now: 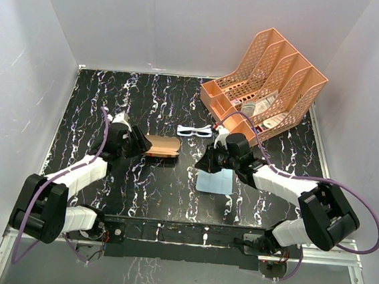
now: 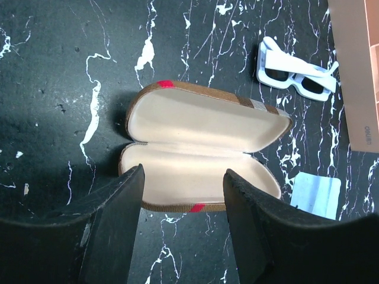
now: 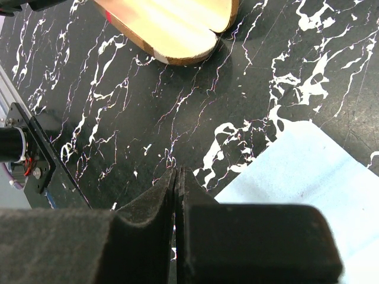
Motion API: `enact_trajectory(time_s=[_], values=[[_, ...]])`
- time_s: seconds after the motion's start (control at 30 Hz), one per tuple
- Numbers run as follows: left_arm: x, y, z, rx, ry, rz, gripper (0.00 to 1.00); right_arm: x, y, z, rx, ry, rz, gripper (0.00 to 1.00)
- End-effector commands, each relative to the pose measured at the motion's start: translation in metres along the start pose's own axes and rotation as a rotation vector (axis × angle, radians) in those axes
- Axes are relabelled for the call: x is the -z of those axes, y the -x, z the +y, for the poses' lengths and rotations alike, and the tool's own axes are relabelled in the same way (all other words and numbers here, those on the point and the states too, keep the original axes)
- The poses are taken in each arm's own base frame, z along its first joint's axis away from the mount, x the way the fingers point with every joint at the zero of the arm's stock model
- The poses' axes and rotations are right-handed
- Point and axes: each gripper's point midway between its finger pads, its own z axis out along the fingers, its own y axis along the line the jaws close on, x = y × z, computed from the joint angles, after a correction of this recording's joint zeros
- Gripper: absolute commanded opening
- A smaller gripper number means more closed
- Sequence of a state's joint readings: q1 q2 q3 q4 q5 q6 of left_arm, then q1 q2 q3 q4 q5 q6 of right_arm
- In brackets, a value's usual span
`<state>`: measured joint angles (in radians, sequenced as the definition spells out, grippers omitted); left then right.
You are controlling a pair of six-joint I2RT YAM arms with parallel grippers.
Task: Organize the sunglasses
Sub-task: Adjust the sunglasses case at the center of the board.
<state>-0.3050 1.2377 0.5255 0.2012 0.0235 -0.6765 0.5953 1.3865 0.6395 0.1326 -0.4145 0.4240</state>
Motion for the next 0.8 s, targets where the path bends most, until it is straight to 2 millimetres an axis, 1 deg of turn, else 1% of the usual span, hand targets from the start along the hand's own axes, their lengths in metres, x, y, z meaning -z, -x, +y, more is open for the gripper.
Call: enact_trajectory(time_s=[0.0, 0.2, 0.33, 0.5, 0.6, 0.7, 0.73, 0.77], values=[[0.002, -0.002, -0.006, 0.004, -0.026, 0.001, 0.54, 0.005, 0.036, 0.019, 0.06, 0.044, -0.099, 0.0], [0.005, 0.002, -0.009, -0.004, -0.034, -0.009, 0.54, 0.003, 0.035, 0.02, 0.055, 0.051, -0.098, 0.0], [0.009, 0.011, -0.013, -0.018, -0.035, -0.032, 0.54, 0.006, 0.036, 0.017, 0.056, 0.032, -0.107, 0.0], [0.018, 0.027, -0.034, -0.073, -0.078, -0.061, 0.54, 0.016, 0.041, 0.014, 0.068, -0.014, -0.14, 0.0], [0.023, 0.029, -0.051, -0.104, -0.117, -0.055, 0.54, 0.023, 0.042, 0.013, 0.078, -0.029, -0.166, 0.0], [0.027, 0.029, -0.067, -0.117, -0.159, -0.056, 0.54, 0.028, 0.039, 0.009, 0.075, -0.054, -0.175, 0.0], [0.027, 0.029, -0.071, -0.12, -0.17, -0.057, 0.54, 0.029, 0.038, 0.008, 0.075, -0.058, -0.173, 0.01], [0.027, 0.027, -0.073, -0.124, -0.177, -0.053, 0.54, 0.03, 0.036, 0.008, 0.074, -0.057, -0.17, 0.07]])
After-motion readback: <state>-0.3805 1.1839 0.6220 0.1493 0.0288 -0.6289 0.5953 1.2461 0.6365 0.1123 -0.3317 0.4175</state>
